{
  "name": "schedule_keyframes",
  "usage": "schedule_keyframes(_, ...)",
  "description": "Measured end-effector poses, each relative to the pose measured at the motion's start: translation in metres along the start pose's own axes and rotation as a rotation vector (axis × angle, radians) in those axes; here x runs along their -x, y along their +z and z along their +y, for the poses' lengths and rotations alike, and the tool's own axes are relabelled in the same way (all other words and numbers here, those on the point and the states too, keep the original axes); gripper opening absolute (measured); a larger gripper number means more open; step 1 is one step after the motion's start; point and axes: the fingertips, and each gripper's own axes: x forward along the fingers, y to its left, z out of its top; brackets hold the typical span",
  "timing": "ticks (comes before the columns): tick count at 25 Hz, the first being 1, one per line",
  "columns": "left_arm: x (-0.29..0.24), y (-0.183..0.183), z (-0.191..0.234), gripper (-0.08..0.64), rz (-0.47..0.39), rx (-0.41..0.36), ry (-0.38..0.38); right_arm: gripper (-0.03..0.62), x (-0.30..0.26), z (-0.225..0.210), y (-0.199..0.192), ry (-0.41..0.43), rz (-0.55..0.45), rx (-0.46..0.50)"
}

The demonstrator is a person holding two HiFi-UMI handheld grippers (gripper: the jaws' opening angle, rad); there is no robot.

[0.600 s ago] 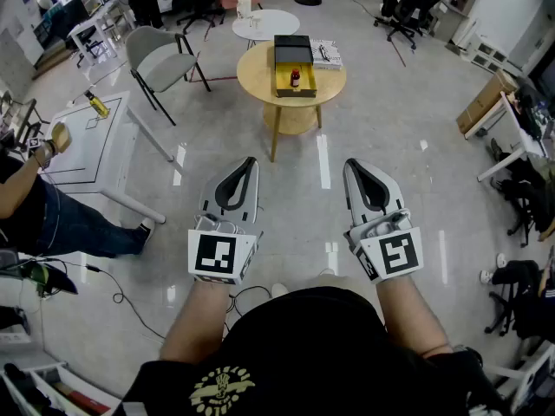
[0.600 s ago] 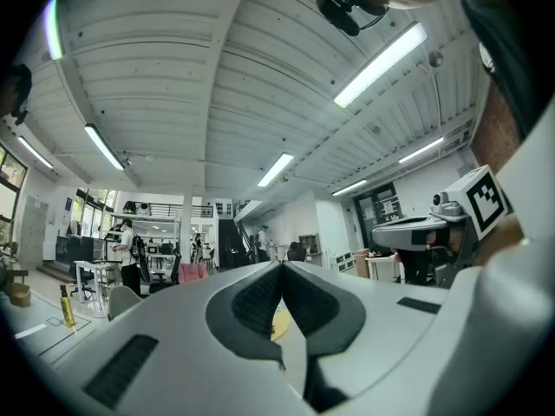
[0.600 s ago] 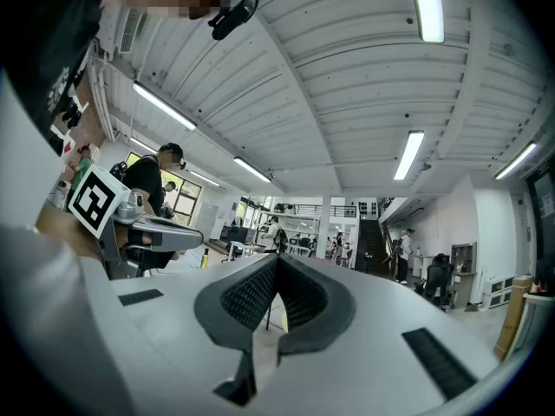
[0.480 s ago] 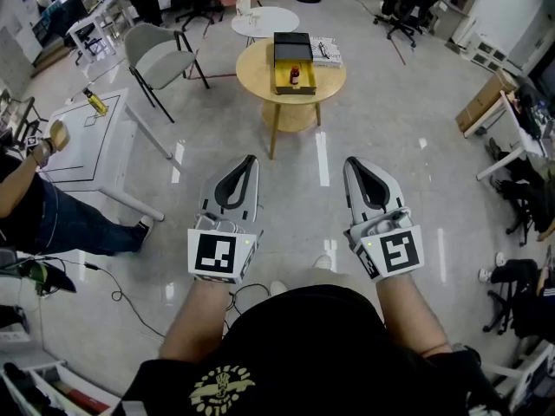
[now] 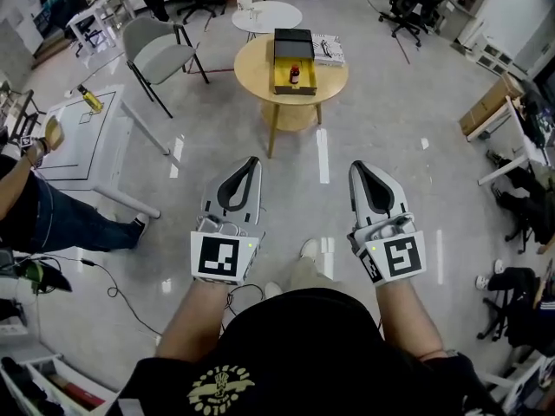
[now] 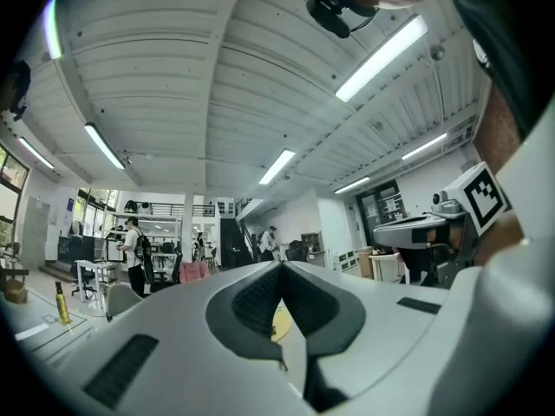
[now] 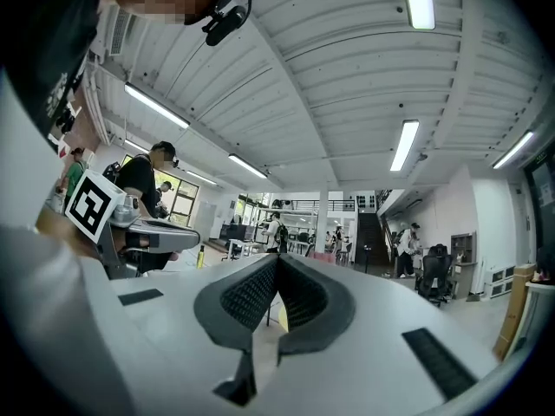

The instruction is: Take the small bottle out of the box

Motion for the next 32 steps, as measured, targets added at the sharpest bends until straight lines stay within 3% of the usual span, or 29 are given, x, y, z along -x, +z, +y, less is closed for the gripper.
schedule_keyframes(19, -0.114, -0.02, 0.023, 0.015, 0.041, 0.0, 0.004, 0.012, -0.084, -0.08, -0.024, 0.044, 0.033, -0.031)
schedule_keyframes(32, -0.168, -0.012, 0.027, 0.015, 0.037, -0.003, 0.029, 0.012, -0.113, -0.127, -0.019, 0.079, 0.013, -0.039)
